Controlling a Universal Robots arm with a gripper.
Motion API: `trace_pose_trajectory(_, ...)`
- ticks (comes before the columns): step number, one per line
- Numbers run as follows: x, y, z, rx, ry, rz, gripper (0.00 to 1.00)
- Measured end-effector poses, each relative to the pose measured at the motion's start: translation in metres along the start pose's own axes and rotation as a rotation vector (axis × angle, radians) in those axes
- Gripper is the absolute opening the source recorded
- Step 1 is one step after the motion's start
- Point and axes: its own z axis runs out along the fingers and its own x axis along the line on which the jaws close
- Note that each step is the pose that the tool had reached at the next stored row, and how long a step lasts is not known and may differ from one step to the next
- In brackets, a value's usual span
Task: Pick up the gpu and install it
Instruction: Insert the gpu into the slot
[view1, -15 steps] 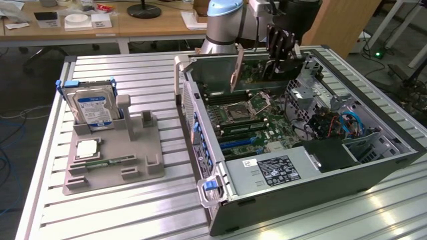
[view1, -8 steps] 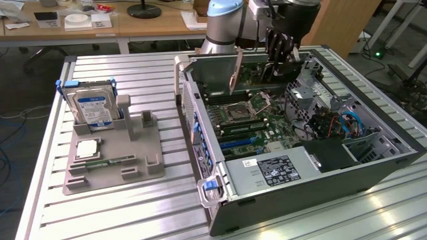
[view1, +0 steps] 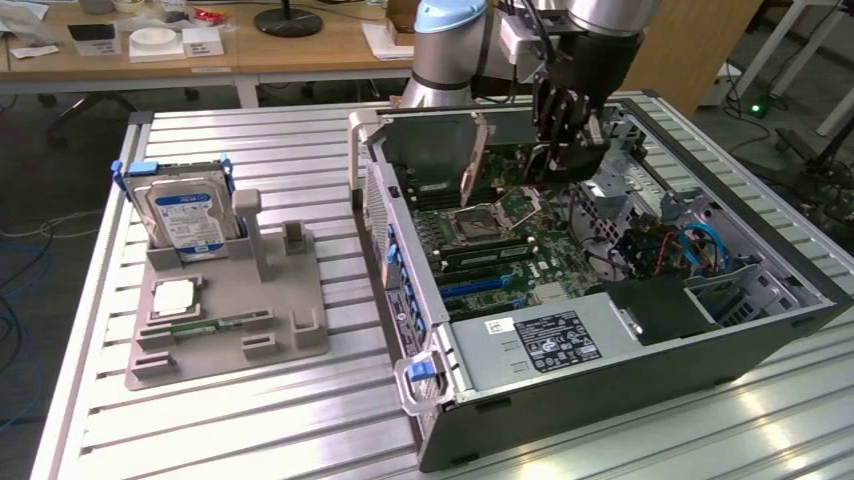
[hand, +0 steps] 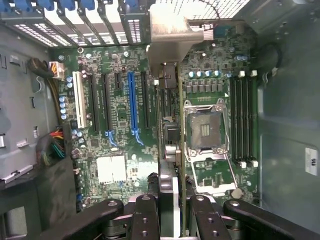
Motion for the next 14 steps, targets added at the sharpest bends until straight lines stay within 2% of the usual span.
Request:
trace_pose_trajectory(1,0.001,0.0,0.0018,-0.0026,0.0002,0.0,0.29)
trace_pose_trajectory(5,0.002,0.0002,0.0087,-0.0049,0.0002,0.0,0.29)
trace_pose_trajectory(9,0.002,0.0068,0.0114,-0.006,0.0004,0.0,0.29)
trace_pose_trajectory(11,0.003,0.0097,0.016,-0.0058,0.0004,0.0,0.29)
trace_pose_trajectory(13,0.004,0.0122,0.0193,-0.0061,-0.0017,-0.002,0.29)
trace_pose_trajectory(14,0.005,0.0128,0.0208,-0.0066,-0.0047,-0.006,0.29)
